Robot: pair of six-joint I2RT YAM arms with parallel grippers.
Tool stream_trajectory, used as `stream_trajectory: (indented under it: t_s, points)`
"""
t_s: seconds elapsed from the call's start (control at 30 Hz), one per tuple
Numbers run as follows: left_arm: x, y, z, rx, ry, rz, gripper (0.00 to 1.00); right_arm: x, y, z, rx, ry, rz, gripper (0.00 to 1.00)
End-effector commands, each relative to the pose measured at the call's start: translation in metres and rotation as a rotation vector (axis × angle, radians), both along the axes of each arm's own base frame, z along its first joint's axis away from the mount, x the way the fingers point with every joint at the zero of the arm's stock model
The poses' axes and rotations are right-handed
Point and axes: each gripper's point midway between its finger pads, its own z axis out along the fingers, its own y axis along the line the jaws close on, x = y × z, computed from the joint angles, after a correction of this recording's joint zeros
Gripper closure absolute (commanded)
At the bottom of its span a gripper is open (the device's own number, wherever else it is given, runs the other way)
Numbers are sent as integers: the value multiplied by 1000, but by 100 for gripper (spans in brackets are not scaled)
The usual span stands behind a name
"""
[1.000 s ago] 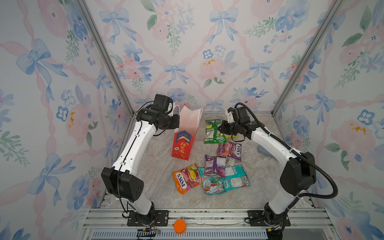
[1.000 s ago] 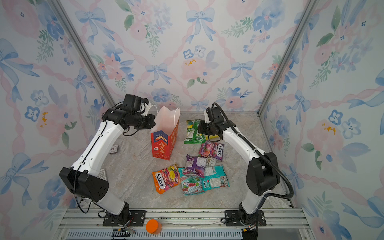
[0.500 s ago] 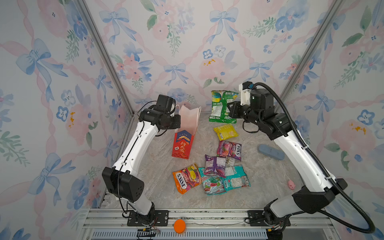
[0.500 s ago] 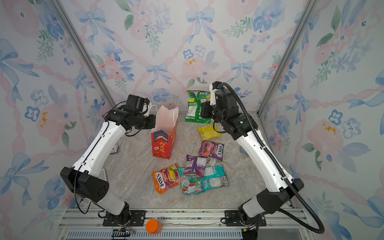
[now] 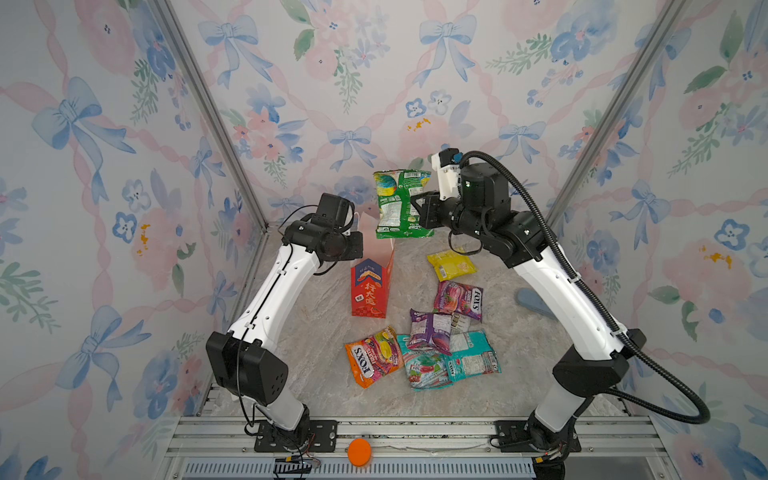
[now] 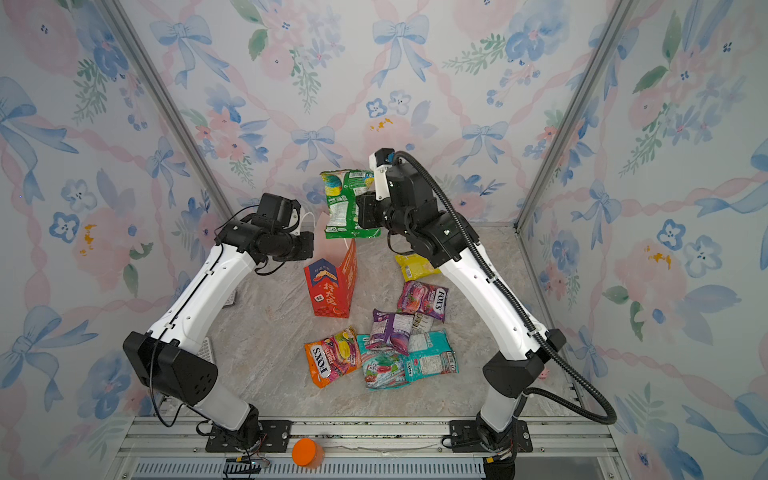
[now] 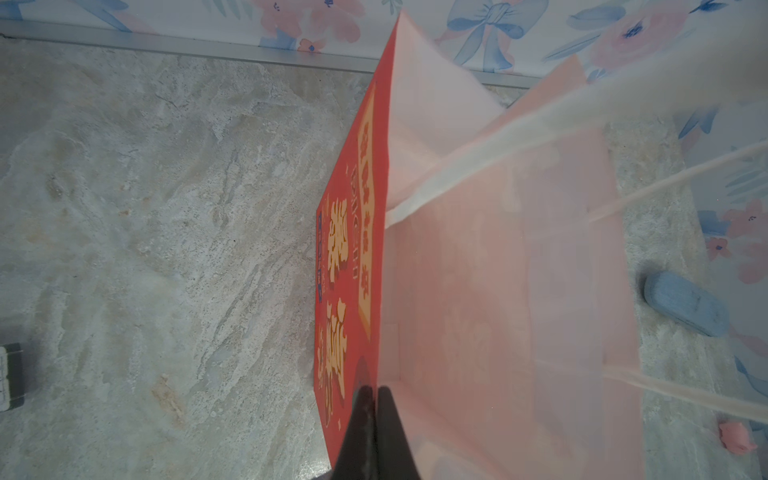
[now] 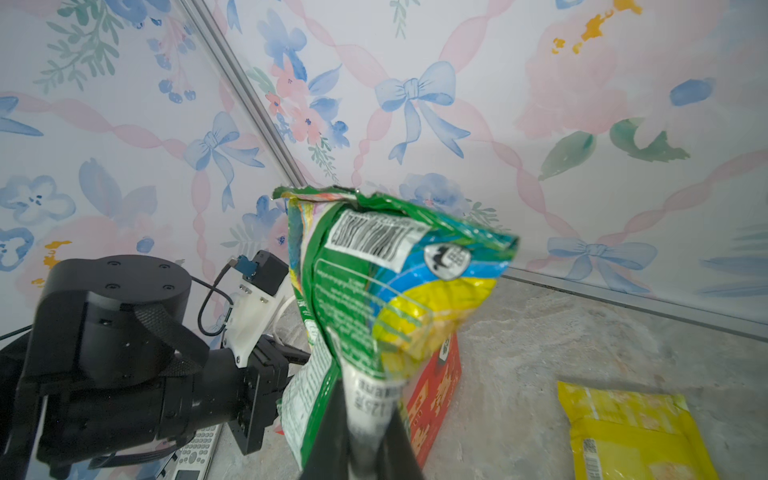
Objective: Place the snacks into the paper bag
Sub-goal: 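Lift the green packet with the right gripper and carry it toward the bag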
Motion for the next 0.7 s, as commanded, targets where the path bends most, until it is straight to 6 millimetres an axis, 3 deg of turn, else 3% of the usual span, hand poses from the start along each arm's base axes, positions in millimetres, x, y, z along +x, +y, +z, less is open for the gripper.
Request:
stream_trajectory:
  t_s: [0.0, 0.2, 0.4, 0.67]
  points:
    - [-5, 1, 13, -15, -44, 15, 100, -3, 17, 13, 38, -15, 40, 100]
    - [-8, 3, 14, -24, -53, 26, 100, 8, 37, -8, -5, 29, 39, 100]
    - [-9, 6, 17, -21, -69, 36, 100, 24, 33, -40, -100, 65, -32, 100]
    - [-10, 5, 19, -33, -82, 40, 100, 31, 30, -77, -204, 114, -69, 100]
